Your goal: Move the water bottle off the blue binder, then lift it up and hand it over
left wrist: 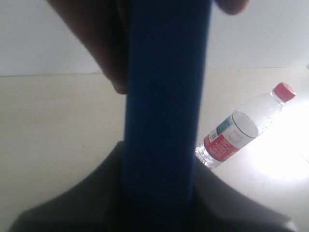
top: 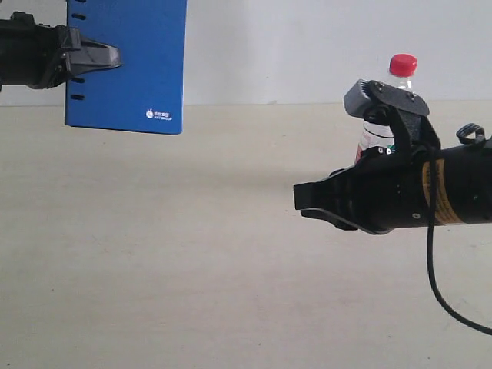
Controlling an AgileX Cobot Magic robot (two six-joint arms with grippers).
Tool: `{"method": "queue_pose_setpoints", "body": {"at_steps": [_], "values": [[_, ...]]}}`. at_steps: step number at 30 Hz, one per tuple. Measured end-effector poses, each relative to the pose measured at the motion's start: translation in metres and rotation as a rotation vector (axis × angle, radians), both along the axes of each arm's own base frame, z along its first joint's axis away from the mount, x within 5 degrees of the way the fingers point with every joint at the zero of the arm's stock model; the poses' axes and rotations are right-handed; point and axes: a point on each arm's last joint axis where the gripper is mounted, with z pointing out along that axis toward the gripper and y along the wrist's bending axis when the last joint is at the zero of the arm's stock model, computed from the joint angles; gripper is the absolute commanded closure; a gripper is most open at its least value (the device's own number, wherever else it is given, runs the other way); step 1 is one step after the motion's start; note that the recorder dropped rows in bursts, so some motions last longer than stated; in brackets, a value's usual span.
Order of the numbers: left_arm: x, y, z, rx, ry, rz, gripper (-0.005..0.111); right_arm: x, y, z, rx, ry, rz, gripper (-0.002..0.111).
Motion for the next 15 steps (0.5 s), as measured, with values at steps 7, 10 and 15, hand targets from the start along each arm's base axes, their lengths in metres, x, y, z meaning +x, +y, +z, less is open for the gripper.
{"method": "queue_pose_setpoints", "body": {"at_steps": [7,10,15], "values": [[0.0013,0.0,0.0013,-0.038,0.019,0.028,0.102,-0.0021,0.0018,0.0002,0.014,0.013,0.024,0.108],[0.0012,-0.0002,0.0017,-0.045,0.02,0.027,0.102,-0.0026,0.0023,0.0003,0.017,0.016,0.03,0.108],[-0.0003,-0.0016,0.0026,-0.049,0.017,0.006,0.102,-0.0026,0.0023,0.0003,0.017,0.016,0.03,0.108]]}}
